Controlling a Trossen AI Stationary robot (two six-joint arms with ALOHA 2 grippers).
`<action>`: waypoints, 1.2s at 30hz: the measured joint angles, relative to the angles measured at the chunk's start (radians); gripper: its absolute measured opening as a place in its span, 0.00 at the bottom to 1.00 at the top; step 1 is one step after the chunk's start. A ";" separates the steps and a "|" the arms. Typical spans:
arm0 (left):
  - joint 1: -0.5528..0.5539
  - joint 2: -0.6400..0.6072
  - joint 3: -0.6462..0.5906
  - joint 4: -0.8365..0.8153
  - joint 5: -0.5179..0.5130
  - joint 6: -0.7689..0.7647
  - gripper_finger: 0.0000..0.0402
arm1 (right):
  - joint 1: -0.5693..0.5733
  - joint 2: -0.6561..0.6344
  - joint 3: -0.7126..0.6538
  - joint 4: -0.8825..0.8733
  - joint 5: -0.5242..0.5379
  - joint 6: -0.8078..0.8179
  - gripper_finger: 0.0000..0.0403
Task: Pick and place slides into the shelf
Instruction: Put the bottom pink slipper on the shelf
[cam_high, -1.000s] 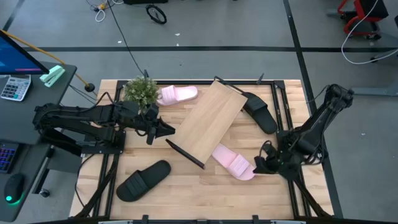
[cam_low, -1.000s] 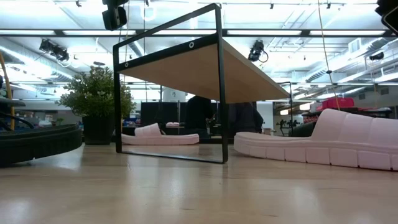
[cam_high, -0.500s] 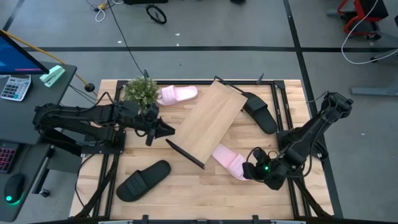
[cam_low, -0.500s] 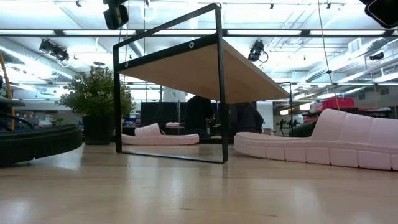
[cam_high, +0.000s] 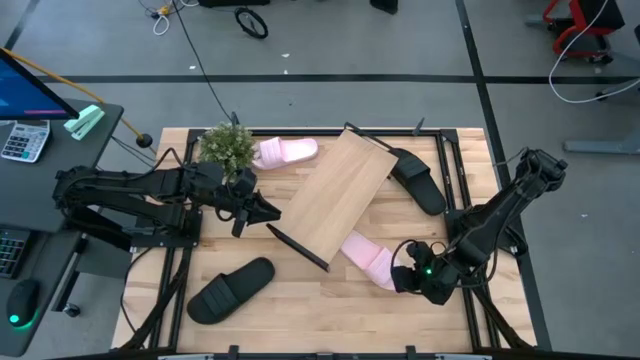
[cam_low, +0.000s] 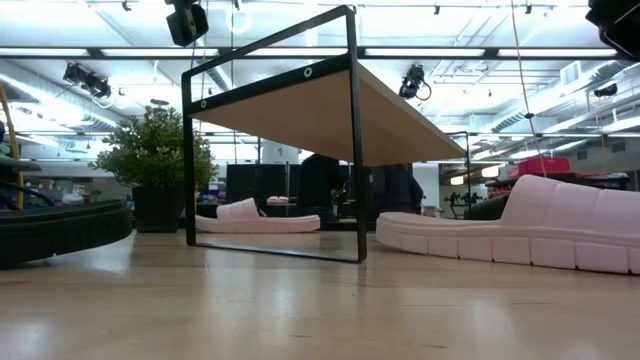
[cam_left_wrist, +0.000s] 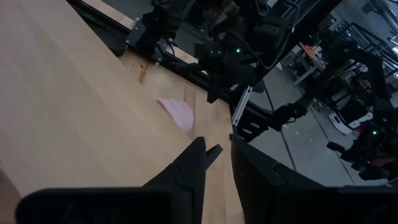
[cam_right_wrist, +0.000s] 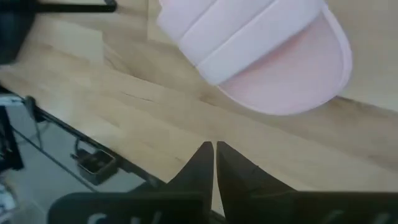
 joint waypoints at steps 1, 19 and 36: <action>0.000 0.000 0.000 0.000 0.000 0.000 0.21 | 0.000 0.000 0.000 -0.015 -0.002 -0.009 0.08; 0.000 0.000 0.000 0.005 -0.017 0.003 0.23 | -0.002 0.002 -0.079 -0.112 -0.159 0.082 0.48; 0.000 0.000 -0.001 0.026 -0.046 -0.007 0.22 | -0.016 0.077 -0.161 0.030 0.007 0.107 0.62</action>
